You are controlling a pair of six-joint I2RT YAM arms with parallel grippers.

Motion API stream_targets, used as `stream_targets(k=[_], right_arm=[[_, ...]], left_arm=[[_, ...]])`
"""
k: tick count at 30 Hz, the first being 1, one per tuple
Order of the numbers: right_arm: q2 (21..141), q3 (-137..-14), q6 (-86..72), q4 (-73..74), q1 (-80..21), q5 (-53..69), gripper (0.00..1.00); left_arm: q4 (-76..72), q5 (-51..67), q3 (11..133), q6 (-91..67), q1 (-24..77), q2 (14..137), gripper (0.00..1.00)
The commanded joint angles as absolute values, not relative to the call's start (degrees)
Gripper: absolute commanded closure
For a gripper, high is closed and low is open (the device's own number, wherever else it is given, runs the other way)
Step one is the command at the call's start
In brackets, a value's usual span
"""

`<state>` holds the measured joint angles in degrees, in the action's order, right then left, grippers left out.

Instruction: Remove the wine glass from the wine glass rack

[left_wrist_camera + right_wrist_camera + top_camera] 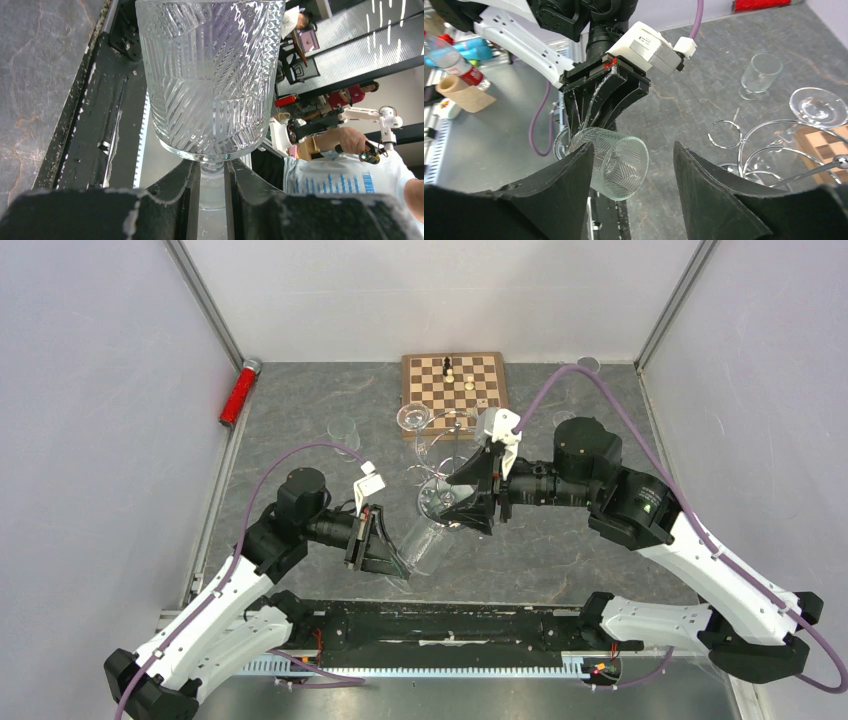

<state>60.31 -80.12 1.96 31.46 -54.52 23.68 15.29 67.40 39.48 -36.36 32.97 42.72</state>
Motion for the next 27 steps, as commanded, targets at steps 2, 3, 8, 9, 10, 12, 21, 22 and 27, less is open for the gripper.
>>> stream_targets(k=[2,3,8,9,10,12,21,22,27], right_arm=[[60.1,-79.5,-5.5,31.5,-48.7,38.3,0.4],[60.1,-78.9,-6.0,31.5,-47.9,39.6,0.4],[59.4,-74.7,-8.2,29.7,-45.8,47.4,0.41],[59.3,-74.1,-8.4,29.5,-45.8,47.5,0.41],[59.0,-73.4,-8.4,29.4,-45.7,47.4,0.41],[58.4,-72.2,-8.6,28.9,-45.7,47.2,0.41],[57.0,-65.1,-10.4,23.9,-45.7,52.2,0.42],[57.1,-64.7,-10.3,23.8,-45.7,52.3,0.42],[57.6,-62.8,-11.7,20.7,-45.8,54.4,0.42]], left_arm=[[19.8,65.7,43.3,-28.4,35.2,42.6,0.98],[19.8,65.7,43.2,-28.3,35.4,42.7,0.98],[21.1,64.6,43.4,-27.1,36.2,42.2,0.98],[21.1,64.5,43.3,-27.0,36.2,42.1,0.98],[21.2,64.4,43.3,-27.0,36.2,42.1,0.98],[21.4,64.2,43.4,-26.7,36.3,41.9,0.98],[22.3,63.7,43.9,-25.9,36.4,41.8,0.98],[22.3,63.7,43.9,-26.0,36.4,41.7,0.98],[22.4,63.7,43.9,-25.7,36.4,41.5,0.98]])
